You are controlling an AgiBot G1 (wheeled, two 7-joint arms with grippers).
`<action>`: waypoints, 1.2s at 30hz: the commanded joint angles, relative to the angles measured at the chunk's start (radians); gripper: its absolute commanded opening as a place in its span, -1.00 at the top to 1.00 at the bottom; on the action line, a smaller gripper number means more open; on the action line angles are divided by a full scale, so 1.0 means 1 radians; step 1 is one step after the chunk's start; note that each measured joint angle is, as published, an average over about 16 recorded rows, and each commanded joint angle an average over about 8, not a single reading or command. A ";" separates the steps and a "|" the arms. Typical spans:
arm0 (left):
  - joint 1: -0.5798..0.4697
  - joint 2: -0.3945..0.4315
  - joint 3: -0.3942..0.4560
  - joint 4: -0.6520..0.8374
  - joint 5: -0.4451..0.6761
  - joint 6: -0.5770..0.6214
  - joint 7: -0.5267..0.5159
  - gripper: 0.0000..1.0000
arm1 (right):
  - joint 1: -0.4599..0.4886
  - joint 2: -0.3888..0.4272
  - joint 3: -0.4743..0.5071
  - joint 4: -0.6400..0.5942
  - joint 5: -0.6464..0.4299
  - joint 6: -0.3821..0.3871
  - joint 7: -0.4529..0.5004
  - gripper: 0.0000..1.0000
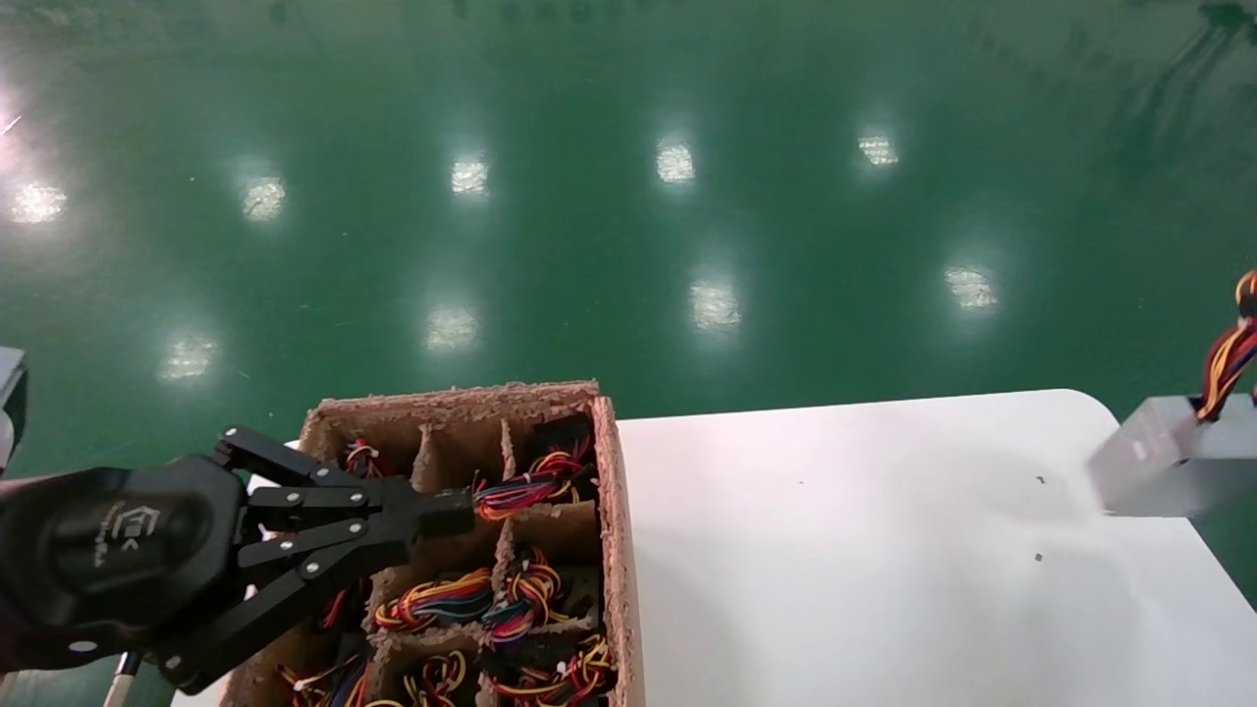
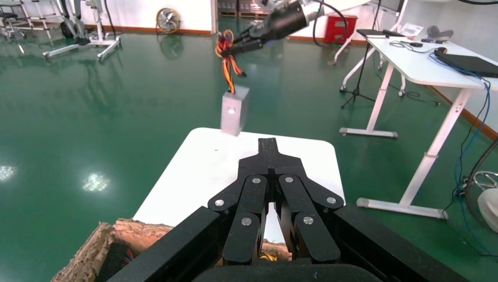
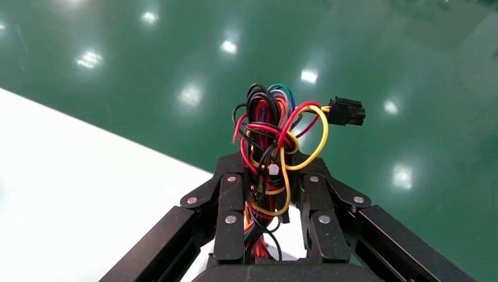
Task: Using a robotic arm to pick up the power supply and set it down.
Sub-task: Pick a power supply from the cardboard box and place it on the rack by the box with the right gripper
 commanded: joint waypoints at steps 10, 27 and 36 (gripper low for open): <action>0.000 0.000 0.000 0.000 0.000 0.000 0.000 1.00 | -0.104 -0.099 0.016 -0.003 0.065 0.103 -0.009 1.00; 0.000 0.000 0.000 0.000 0.000 0.000 0.000 1.00 | -0.055 -0.237 -0.023 -0.130 0.006 0.099 -0.014 1.00; 0.000 0.000 0.000 0.000 0.000 0.000 0.000 1.00 | -0.041 -0.258 -0.038 -0.186 -0.016 0.064 -0.015 1.00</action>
